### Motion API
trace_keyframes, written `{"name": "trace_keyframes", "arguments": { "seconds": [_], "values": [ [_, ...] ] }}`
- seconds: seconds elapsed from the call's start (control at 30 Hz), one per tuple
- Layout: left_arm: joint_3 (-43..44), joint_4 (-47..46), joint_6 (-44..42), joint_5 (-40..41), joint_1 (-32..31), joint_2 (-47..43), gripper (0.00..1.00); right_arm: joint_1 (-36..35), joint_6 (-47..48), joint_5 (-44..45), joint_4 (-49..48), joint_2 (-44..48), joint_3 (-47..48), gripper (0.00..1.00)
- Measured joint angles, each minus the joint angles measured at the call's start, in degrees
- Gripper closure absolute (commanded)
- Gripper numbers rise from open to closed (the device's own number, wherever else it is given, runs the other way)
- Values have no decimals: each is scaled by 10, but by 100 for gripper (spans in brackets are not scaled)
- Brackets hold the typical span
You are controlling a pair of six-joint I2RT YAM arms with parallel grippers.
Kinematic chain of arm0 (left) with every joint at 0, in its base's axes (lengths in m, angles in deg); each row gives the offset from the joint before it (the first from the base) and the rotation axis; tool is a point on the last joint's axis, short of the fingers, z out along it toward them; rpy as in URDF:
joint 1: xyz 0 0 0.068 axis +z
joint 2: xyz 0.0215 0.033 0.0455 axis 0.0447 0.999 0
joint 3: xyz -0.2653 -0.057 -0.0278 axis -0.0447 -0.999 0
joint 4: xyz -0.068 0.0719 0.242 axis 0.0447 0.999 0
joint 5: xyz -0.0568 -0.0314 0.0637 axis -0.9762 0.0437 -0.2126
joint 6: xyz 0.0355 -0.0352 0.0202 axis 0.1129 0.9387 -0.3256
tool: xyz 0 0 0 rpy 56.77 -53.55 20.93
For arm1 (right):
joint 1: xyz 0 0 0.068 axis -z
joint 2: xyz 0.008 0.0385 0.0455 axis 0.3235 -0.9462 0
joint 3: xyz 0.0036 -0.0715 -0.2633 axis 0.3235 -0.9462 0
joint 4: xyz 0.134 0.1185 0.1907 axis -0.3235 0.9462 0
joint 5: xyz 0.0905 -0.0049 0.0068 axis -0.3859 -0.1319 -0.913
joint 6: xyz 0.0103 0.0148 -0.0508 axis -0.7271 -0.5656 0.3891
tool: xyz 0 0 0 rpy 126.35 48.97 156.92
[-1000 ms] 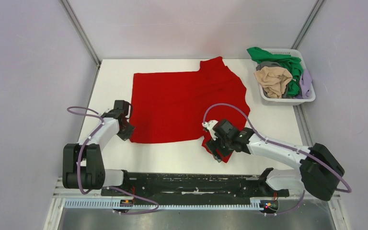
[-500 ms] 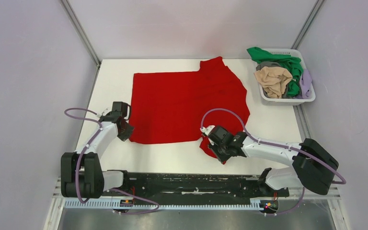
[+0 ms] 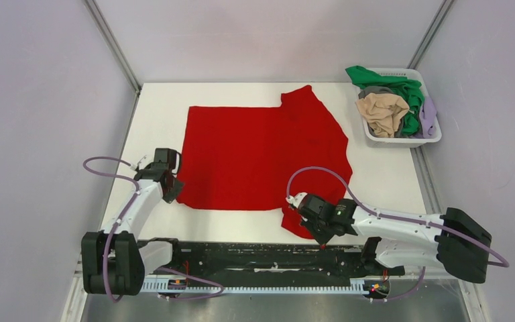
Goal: Fold and stack the t-shirts
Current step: Grab the side of the flattened tshirt closest away from the robot with both arms
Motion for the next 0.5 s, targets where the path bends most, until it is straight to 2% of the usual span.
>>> {"name": "trace_keyframes", "arguments": {
  "seconds": [0.23,0.5],
  "values": [
    [-21,18,6,4,0,-29,98,-10,-23,-12,51,51,-6,100],
    [-21,7,5,-43,0,-51,98,21,-22,62,31,52,48,100]
  ]
}}
